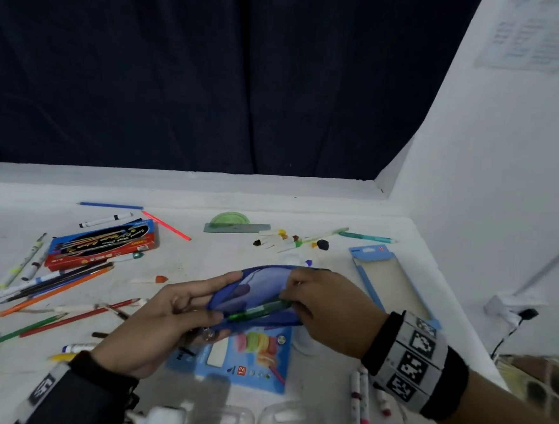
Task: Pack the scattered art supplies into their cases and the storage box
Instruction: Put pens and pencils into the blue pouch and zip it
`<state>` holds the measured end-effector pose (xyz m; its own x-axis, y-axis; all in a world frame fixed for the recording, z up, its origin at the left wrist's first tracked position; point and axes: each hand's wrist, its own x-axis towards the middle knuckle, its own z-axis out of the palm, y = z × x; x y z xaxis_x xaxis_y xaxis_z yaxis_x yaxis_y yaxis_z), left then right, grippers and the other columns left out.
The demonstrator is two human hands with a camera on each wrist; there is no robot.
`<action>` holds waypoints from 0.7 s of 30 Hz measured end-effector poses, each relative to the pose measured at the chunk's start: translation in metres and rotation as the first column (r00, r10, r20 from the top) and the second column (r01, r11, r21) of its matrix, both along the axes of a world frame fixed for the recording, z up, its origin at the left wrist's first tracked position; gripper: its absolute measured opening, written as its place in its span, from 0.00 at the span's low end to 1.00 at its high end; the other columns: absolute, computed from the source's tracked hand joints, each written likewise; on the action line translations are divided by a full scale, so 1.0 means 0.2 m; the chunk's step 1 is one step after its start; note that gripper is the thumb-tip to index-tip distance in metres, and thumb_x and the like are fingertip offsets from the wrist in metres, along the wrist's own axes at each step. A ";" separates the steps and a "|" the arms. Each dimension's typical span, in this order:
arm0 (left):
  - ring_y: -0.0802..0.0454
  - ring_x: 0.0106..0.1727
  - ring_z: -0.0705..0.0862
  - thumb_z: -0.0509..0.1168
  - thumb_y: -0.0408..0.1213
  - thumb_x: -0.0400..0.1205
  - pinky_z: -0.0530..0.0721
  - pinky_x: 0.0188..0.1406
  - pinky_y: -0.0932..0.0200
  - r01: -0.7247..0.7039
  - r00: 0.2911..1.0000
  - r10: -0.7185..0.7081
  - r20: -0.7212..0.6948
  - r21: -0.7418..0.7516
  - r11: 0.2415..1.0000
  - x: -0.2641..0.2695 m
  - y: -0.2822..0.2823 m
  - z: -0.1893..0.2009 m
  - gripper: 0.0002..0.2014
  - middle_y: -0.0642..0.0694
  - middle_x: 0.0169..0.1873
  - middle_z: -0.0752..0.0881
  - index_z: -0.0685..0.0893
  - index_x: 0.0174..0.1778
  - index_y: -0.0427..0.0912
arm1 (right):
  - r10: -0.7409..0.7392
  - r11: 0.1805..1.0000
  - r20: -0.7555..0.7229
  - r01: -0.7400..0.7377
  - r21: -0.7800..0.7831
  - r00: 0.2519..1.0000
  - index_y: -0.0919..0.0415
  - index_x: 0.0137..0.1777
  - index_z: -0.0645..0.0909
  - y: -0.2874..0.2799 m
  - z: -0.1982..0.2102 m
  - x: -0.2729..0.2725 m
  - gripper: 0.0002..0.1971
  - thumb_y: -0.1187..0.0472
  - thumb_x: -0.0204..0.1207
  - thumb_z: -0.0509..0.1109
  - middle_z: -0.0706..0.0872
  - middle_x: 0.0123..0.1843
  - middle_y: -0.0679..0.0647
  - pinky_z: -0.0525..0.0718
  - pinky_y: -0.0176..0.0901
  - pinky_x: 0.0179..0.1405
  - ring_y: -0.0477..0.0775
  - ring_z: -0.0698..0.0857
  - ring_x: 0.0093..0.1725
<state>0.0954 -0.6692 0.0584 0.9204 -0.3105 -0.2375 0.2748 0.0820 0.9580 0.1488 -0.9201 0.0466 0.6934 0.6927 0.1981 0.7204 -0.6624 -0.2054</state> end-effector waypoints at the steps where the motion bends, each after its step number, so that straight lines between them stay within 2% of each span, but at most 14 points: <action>1: 0.44 0.68 0.84 0.59 0.16 0.81 0.83 0.65 0.42 -0.002 1.000 0.002 -0.003 -0.005 1.000 0.01 0.00 0.00 0.26 0.44 0.67 0.86 0.81 0.73 0.43 | 0.006 0.999 0.024 -0.007 0.052 1.000 0.59 0.57 0.87 -0.01 0.01 0.01 0.13 0.68 0.75 0.66 0.85 0.54 0.55 0.83 0.48 0.47 0.58 0.85 0.50; 4: 0.44 0.68 0.85 0.59 0.17 0.81 0.80 0.68 0.35 -0.054 0.998 0.053 -0.017 -0.025 0.998 0.04 0.02 0.03 0.26 0.45 0.66 0.86 0.82 0.72 0.44 | -0.019 0.932 0.088 -0.015 0.363 0.996 0.61 0.53 0.88 -0.02 0.07 0.06 0.11 0.72 0.74 0.70 0.86 0.49 0.52 0.83 0.35 0.45 0.49 0.85 0.44; 7: 0.45 0.65 0.86 0.61 0.18 0.80 0.84 0.64 0.41 -0.115 0.993 0.114 -0.027 -0.052 0.992 0.07 0.04 0.05 0.25 0.45 0.64 0.88 0.83 0.70 0.44 | -0.147 0.746 0.120 0.030 0.665 0.982 0.64 0.48 0.87 -0.02 0.14 0.14 0.08 0.75 0.75 0.70 0.85 0.45 0.53 0.84 0.32 0.37 0.47 0.84 0.39; 8: 0.45 0.65 0.87 0.63 0.19 0.79 0.86 0.61 0.45 -0.130 0.991 0.129 -0.024 -0.053 0.990 0.08 0.06 0.06 0.25 0.46 0.63 0.88 0.84 0.70 0.45 | -0.196 0.697 0.118 0.054 0.715 0.973 0.64 0.47 0.87 -0.03 0.15 0.18 0.08 0.76 0.75 0.70 0.85 0.44 0.53 0.84 0.33 0.36 0.47 0.84 0.39; 10: 0.45 0.65 0.87 0.70 0.24 0.76 0.88 0.56 0.50 -0.161 0.987 0.161 -0.007 -0.048 0.986 0.11 0.08 0.05 0.25 0.47 0.63 0.89 0.85 0.68 0.48 | -0.303 0.678 0.096 0.144 0.721 0.948 0.61 0.45 0.86 -0.05 0.13 0.31 0.09 0.75 0.73 0.69 0.85 0.43 0.50 0.85 0.35 0.35 0.46 0.84 0.37; 11: 0.46 0.65 0.87 0.77 0.30 0.72 0.89 0.55 0.51 -0.168 0.986 0.168 -0.001 -0.049 0.985 0.12 0.10 0.05 0.26 0.48 0.63 0.89 0.86 0.67 0.49 | -0.359 0.698 0.068 0.219 0.682 0.931 0.59 0.43 0.85 -0.08 0.09 0.39 0.09 0.74 0.72 0.69 0.85 0.41 0.49 0.85 0.38 0.36 0.46 0.84 0.37; 13: 0.46 0.64 0.87 0.88 0.45 0.54 0.89 0.55 0.51 -0.178 0.984 0.178 0.001 -0.047 0.983 0.14 0.13 0.04 0.39 0.47 0.62 0.89 0.88 0.64 0.51 | -0.445 0.773 -0.010 0.390 0.501 0.895 0.56 0.44 0.85 -0.13 -0.02 0.55 0.09 0.70 0.72 0.69 0.86 0.42 0.49 0.85 0.44 0.43 0.46 0.84 0.38; 15: 0.46 0.62 0.88 0.89 0.52 0.42 0.89 0.55 0.49 -0.206 0.978 0.206 0.007 -0.046 0.978 0.16 0.15 0.03 0.47 0.46 0.61 0.89 0.89 0.62 0.51 | -0.506 0.827 -0.135 0.524 0.206 0.852 0.56 0.54 0.84 -0.18 -0.12 0.68 0.10 0.66 0.75 0.67 0.86 0.50 0.52 0.84 0.47 0.52 0.53 0.86 0.49; 17: 0.46 0.61 0.89 0.89 0.53 0.39 0.90 0.53 0.50 -0.218 0.976 0.219 0.004 -0.049 0.975 0.18 0.16 0.02 0.49 0.46 0.61 0.89 0.90 0.62 0.51 | -0.559 0.823 -0.242 0.566 -0.049 0.793 0.57 0.65 0.81 -0.20 -0.18 0.76 0.15 0.62 0.80 0.64 0.83 0.61 0.55 0.81 0.48 0.60 0.58 0.83 0.61; 18: 0.46 0.61 0.89 0.89 0.53 0.39 0.90 0.51 0.51 -0.223 0.975 0.223 0.003 -0.049 0.974 0.19 0.17 0.02 0.49 0.46 0.61 0.90 0.90 0.62 0.51 | -0.576 0.817 -0.255 0.559 -0.143 0.777 0.58 0.67 0.79 -0.20 -0.20 0.78 0.15 0.61 0.81 0.63 0.82 0.63 0.56 0.81 0.49 0.60 0.59 0.82 0.63; 21: 0.46 0.60 0.89 0.89 0.54 0.39 0.91 0.47 0.53 -0.218 0.976 0.219 0.005 -0.038 0.975 0.22 0.17 0.01 0.49 0.45 0.60 0.90 0.90 0.61 0.51 | -0.566 0.808 -0.176 0.499 -0.313 0.806 0.60 0.63 0.80 -0.17 -0.23 0.81 0.13 0.59 0.83 0.60 0.83 0.60 0.58 0.80 0.46 0.50 0.60 0.83 0.58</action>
